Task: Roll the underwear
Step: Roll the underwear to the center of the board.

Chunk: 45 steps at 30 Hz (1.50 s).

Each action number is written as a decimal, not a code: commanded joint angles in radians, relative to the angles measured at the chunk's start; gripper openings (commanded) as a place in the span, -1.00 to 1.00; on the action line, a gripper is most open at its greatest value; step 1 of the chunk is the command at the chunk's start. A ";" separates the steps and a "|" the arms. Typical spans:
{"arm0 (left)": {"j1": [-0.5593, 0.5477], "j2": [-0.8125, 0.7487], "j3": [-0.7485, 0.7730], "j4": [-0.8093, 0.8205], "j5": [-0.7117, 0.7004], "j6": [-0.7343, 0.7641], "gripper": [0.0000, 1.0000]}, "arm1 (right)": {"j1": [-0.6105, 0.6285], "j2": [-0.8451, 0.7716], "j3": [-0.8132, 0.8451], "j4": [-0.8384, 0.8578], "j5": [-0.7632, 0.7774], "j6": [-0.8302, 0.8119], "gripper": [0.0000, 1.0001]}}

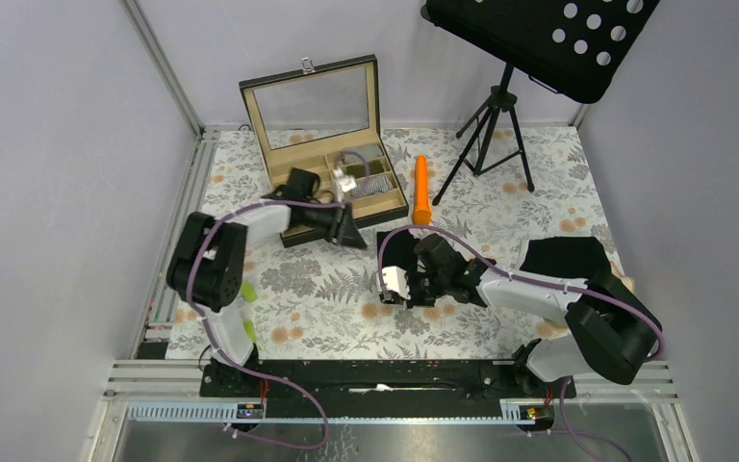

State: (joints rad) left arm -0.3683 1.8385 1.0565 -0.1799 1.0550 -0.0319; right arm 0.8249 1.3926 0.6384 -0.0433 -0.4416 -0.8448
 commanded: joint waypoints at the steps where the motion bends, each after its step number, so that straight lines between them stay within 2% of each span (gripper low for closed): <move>1: 0.110 -0.124 0.093 -0.176 -0.086 0.170 -0.32 | -0.003 0.017 0.078 -0.224 -0.138 0.103 -1.00; 7: 0.150 -0.219 0.131 -0.258 -0.140 0.265 -0.31 | -0.068 0.121 0.179 -0.408 -0.288 0.149 -1.00; 13: 0.149 -0.323 0.070 -0.216 -0.178 0.247 -0.31 | -0.170 0.287 0.321 -0.563 -0.408 0.147 -1.00; 15: 0.128 -0.391 0.025 -0.189 -0.219 0.296 -0.27 | -0.209 0.350 0.359 -0.608 -0.432 0.135 -1.00; 17: 0.077 -0.481 -0.028 -0.182 -0.286 0.390 -0.22 | -0.247 0.427 0.411 -0.664 -0.445 0.112 -1.00; 20: -0.061 -0.579 -0.098 -0.182 -0.402 0.560 -0.13 | -0.290 0.563 0.498 -0.752 -0.456 0.102 -1.00; 24: -0.277 -0.657 -0.201 -0.121 -0.584 0.719 0.12 | -0.339 0.711 0.608 -0.829 -0.467 0.115 -1.00; 29: -0.454 -0.606 -0.271 -0.052 -0.602 0.900 0.18 | -0.386 0.820 0.678 -0.840 -0.441 0.204 -0.99; 33: -0.572 -0.537 -0.349 0.074 -0.539 1.004 0.19 | -0.396 0.874 0.693 -0.860 -0.428 0.218 -0.97; 37: -0.612 -0.420 -0.344 0.218 -0.505 0.950 0.19 | -0.396 0.908 0.721 -0.861 -0.422 0.251 -0.96; 41: -0.627 -0.335 -0.345 0.306 -0.565 0.950 0.17 | -0.397 0.922 0.730 -0.861 -0.424 0.265 -0.94; 45: -0.632 -0.274 -0.353 0.319 -0.649 0.998 0.08 | -0.396 0.924 0.729 -0.861 -0.426 0.265 -0.93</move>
State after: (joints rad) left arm -0.9924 1.5276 0.7025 0.0280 0.4816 0.9058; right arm 0.4374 2.2696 1.3636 -0.9966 -1.0367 -0.5491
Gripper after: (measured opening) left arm 0.565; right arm 0.051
